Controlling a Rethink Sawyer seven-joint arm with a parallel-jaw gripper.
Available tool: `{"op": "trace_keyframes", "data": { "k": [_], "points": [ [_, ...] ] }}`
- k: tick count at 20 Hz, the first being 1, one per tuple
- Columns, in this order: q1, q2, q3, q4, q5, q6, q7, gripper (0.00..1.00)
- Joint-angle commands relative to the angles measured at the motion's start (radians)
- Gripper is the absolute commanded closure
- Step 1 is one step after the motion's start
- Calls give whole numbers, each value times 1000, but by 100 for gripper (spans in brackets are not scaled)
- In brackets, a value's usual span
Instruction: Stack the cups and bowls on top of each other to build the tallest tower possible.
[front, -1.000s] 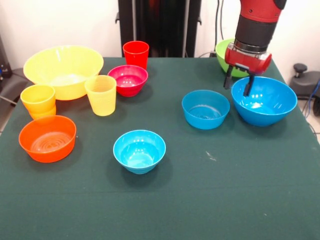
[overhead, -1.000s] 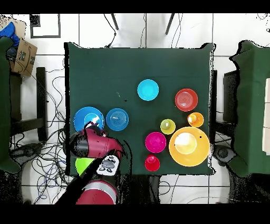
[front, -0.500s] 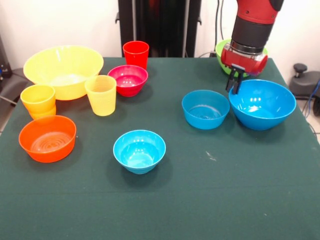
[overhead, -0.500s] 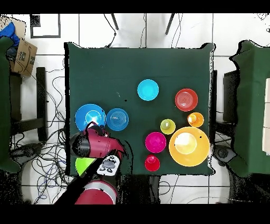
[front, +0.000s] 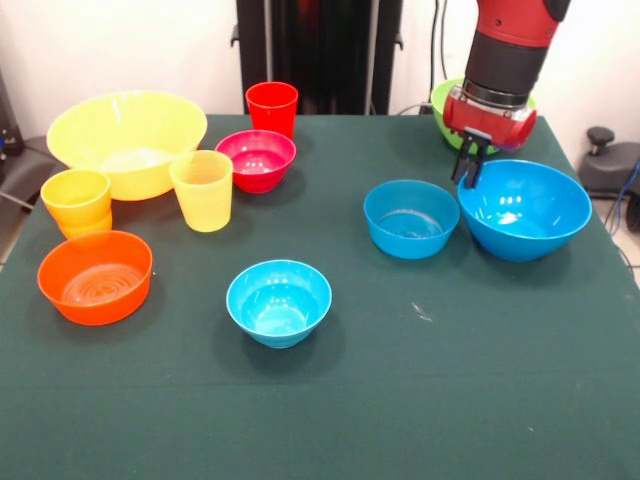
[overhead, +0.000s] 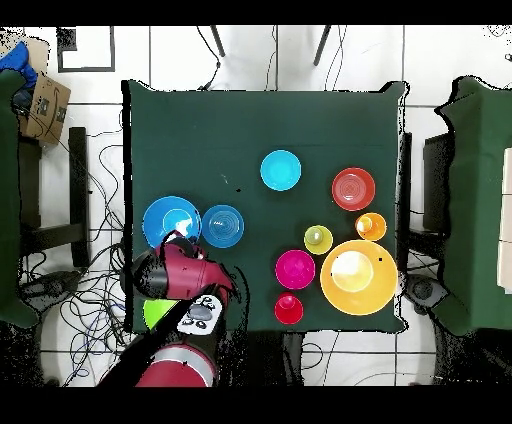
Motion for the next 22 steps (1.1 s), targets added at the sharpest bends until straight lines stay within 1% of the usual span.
{"op": "trace_keyframes", "data": {
  "k": [1, 7, 9, 16, 22],
  "points": [
    [-4, 80, 58, -65, 11, 29, 114, 100],
    [-14, 47, 68, -52, 5, 54, 108, 100],
    [-27, 23, 78, -45, 1, 66, 102, 100],
    [-57, -82, 77, -49, -8, 166, 72, 100],
    [-98, -114, 100, -55, -23, 186, 51, 100]
  ]
}}
